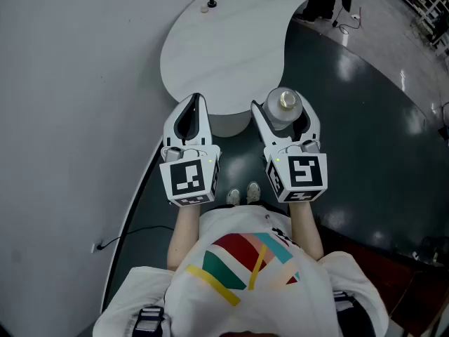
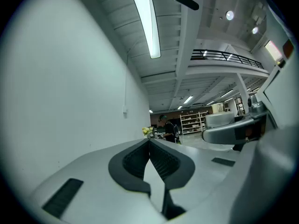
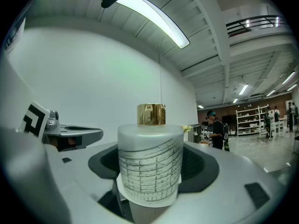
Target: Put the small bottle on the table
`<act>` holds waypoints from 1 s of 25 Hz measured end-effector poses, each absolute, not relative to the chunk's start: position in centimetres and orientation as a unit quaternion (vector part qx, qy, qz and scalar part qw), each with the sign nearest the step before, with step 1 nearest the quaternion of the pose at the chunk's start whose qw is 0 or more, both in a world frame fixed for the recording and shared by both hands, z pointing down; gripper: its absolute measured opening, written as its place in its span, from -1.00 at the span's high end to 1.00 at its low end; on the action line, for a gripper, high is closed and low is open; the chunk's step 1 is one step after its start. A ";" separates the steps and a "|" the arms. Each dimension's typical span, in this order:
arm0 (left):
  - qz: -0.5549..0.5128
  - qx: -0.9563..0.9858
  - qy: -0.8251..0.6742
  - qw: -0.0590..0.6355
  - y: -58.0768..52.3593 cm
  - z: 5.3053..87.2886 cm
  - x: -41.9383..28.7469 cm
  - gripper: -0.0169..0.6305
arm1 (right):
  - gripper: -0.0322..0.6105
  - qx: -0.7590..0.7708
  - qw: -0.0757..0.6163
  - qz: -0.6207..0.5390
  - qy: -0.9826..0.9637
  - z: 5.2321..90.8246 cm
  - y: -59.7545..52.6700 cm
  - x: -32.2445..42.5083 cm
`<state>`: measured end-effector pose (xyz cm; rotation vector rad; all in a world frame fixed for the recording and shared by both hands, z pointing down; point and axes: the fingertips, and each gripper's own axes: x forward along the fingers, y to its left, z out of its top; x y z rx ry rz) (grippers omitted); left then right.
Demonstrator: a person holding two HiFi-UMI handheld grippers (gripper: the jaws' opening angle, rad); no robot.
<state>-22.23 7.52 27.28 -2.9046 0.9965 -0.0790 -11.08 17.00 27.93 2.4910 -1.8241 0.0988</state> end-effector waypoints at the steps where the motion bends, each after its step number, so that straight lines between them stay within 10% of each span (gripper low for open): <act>1: -0.022 -0.947 0.320 0.036 7.4 27.5 -22.1 0.89 | -0.17 0.808 0.025 0.030 -0.588 27.9 16.8 -10.9; 25: 0.004 -0.949 0.311 0.051 6.4 26.4 -20.2 0.89 | -0.17 0.800 0.028 0.026 -0.599 28.4 15.5 -9.7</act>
